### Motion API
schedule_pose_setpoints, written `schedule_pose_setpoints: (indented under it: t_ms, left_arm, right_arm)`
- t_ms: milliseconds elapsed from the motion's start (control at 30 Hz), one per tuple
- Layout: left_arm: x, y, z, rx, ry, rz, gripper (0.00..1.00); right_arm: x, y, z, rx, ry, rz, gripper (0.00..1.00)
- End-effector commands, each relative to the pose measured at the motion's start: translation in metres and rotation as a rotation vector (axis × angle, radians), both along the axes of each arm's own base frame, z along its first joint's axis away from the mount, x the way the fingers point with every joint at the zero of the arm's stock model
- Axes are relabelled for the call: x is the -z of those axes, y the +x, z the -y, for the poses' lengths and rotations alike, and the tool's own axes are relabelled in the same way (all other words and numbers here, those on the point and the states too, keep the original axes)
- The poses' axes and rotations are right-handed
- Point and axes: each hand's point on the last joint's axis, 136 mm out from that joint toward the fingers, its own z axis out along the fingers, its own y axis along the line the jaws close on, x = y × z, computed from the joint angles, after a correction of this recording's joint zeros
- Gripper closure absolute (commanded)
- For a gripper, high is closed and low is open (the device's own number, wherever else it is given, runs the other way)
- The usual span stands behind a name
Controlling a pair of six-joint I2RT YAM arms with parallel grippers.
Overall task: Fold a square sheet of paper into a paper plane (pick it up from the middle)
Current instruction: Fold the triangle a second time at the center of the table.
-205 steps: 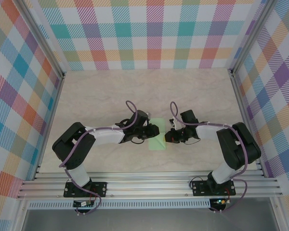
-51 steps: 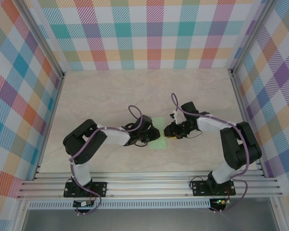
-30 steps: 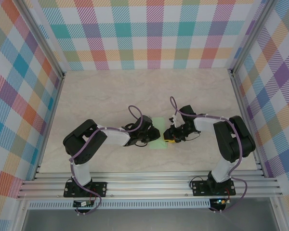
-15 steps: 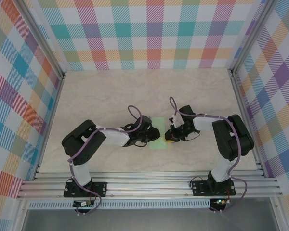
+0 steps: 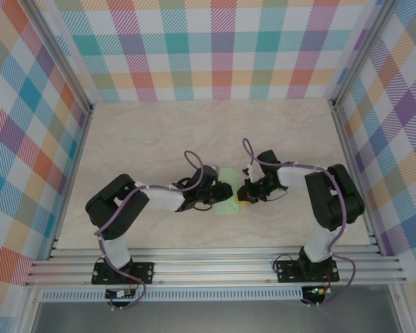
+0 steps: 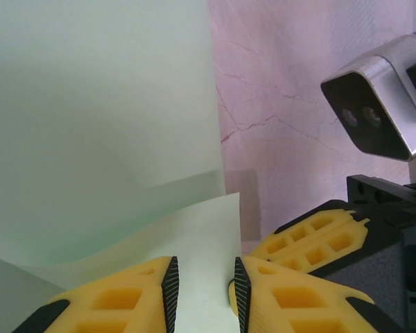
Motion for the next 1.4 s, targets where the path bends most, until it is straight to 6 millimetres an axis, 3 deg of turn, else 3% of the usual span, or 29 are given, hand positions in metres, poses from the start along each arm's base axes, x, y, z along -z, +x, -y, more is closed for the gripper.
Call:
schedule_pose_setpoints:
  t_ms: [0, 400, 667, 900, 1133, 1367]
  left_arm:
    - [0.005, -0.002, 0.011, 0.036, -0.009, 0.001, 0.7]
    - [0.023, -0.005, 0.003, 0.012, 0.032, -0.031, 0.71]
    - [0.025, -0.005, 0.002, 0.007, 0.037, -0.032, 0.72]
    - [0.024, -0.004, 0.004, 0.004, 0.031, -0.031, 0.72]
    - [0.023, -0.003, 0.003, -0.005, 0.031, -0.029, 0.72]
    - [0.022, -0.002, 0.004, -0.003, 0.028, -0.027, 0.72]
  right_arm:
    - [0.005, 0.002, 0.001, -0.012, -0.019, -0.003, 0.96]
    - [0.012, 0.003, 0.01, -0.005, -0.084, -0.001, 0.9]
    - [-0.018, -0.002, 0.014, 0.024, -0.067, 0.071, 0.8]
    - [-0.036, -0.018, -0.003, -0.013, 0.077, 0.042, 0.92]
    - [-0.028, -0.026, -0.018, -0.06, 0.079, 0.014, 0.94]
    - [-0.01, -0.025, -0.017, -0.05, 0.034, -0.015, 0.94]
